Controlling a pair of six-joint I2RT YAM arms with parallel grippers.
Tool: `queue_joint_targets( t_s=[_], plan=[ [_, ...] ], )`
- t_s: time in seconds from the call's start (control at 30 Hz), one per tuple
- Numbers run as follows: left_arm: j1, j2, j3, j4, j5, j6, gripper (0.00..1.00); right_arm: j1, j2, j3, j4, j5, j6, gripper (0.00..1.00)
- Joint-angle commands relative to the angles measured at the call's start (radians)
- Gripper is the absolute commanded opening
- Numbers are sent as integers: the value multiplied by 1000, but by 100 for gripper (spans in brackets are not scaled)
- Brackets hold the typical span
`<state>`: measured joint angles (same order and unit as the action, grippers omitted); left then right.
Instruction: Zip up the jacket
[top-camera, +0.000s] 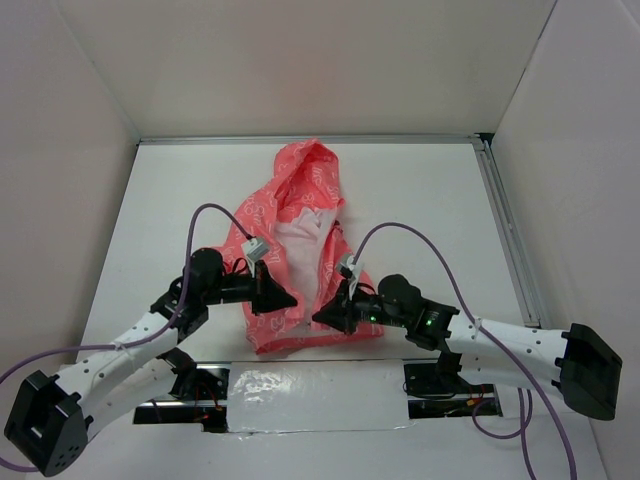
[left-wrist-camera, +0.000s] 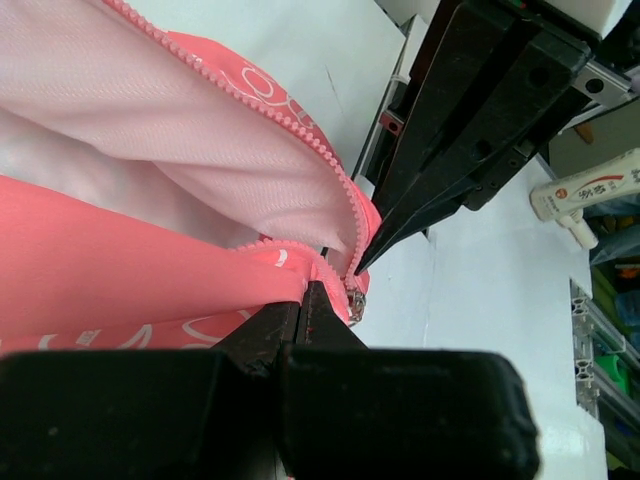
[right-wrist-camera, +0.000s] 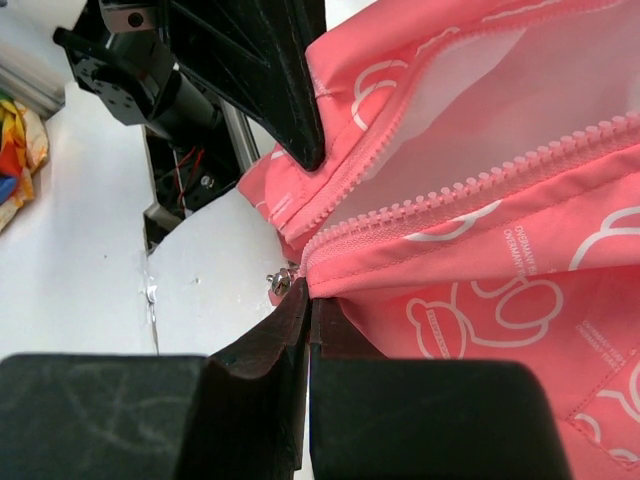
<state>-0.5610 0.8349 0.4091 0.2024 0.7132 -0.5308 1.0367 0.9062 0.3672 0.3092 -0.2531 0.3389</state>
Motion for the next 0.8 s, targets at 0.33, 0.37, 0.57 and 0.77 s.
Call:
queue_joint_targets(
  t_s=[0.33,0.37,0.57,0.77],
  plan=[
    [-25,-8,-4,45,-75,-163,0,-10,-6,7,134,64,28,0],
    [-27,-7,3,37,-81,-173,2,-13,-6,9,119,67,29,0],
    [-30,-2,20,-14,-116,-230,5,-13,-23,-16,73,89,41,0],
    [-40,-17,7,14,-84,-290,0,-13,-52,-25,48,121,43,0]
  ],
)
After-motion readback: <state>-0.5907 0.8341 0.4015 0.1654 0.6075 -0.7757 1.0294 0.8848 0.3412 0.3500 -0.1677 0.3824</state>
